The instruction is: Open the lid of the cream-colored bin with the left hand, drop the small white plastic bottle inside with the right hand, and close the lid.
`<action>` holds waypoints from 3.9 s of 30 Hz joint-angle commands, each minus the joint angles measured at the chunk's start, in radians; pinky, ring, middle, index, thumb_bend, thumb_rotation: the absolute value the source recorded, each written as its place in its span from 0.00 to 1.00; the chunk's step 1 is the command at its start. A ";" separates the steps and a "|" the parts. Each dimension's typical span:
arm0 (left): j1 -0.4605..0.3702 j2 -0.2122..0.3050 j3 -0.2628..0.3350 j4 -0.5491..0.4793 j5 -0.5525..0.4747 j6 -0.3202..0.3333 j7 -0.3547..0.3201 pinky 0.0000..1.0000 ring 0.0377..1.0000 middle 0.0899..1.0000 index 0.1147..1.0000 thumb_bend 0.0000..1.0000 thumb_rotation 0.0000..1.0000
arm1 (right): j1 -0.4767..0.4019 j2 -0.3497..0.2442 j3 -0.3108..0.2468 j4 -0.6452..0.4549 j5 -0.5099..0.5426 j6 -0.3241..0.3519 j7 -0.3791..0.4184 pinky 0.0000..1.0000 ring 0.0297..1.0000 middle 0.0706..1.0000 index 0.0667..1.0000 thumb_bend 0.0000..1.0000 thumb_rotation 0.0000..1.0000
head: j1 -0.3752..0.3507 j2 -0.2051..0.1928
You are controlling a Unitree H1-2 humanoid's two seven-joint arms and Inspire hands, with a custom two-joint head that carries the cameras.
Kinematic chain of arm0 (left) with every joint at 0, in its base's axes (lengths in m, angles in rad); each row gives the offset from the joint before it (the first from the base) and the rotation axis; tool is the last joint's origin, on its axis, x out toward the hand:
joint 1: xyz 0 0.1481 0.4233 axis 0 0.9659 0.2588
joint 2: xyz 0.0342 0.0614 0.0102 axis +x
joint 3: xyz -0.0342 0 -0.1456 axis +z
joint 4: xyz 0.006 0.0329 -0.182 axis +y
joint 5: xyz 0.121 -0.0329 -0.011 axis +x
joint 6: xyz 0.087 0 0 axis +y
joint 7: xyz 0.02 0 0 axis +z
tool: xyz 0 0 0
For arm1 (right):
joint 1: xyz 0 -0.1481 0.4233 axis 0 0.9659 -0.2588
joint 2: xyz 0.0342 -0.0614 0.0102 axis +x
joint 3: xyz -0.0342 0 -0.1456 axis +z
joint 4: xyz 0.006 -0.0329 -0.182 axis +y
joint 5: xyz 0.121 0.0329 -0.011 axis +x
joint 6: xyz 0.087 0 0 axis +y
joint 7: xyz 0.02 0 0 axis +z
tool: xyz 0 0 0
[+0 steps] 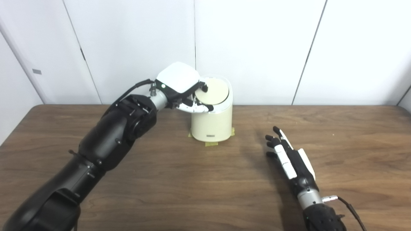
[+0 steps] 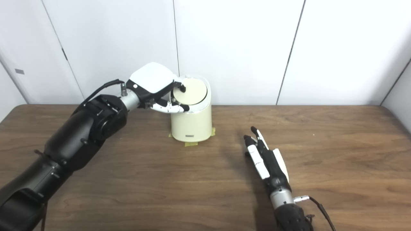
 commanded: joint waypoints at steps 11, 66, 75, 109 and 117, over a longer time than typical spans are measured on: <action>0.054 0.002 0.009 -0.079 0.051 -0.012 0.005 0.85 0.82 0.76 0.74 0.54 0.86 | -0.020 -0.005 0.010 -0.033 -0.007 0.050 0.015 0.77 0.87 0.86 0.95 0.54 1.00 | -0.006 0.019; 0.056 -0.054 -0.020 -0.068 0.026 -0.044 -0.034 0.91 0.89 0.84 0.83 0.53 0.90 | -0.023 0.009 0.025 -0.044 -0.055 0.096 0.000 0.73 0.82 0.80 0.91 0.47 1.00 | -0.032 0.035; 0.058 -0.062 -0.022 -0.065 0.024 -0.053 -0.021 0.91 0.88 0.84 0.83 0.54 0.92 | -0.026 0.007 0.031 -0.045 -0.084 0.106 -0.004 0.76 0.82 0.79 0.91 0.48 1.00 | -0.035 0.035; 0.026 -0.079 0.031 -0.098 0.017 -0.083 0.091 0.81 0.83 0.79 0.78 0.50 0.78 | -0.026 0.009 0.016 -0.060 -0.053 0.127 0.001 0.77 0.83 0.81 0.92 0.46 1.00 | -0.037 0.035; 0.038 -0.121 0.105 -0.213 0.012 -0.061 0.078 0.74 0.82 0.78 0.78 0.49 0.75 | -0.028 0.001 0.022 -0.050 -0.067 0.120 -0.001 0.77 0.82 0.80 0.92 0.46 1.00 | -0.037 0.035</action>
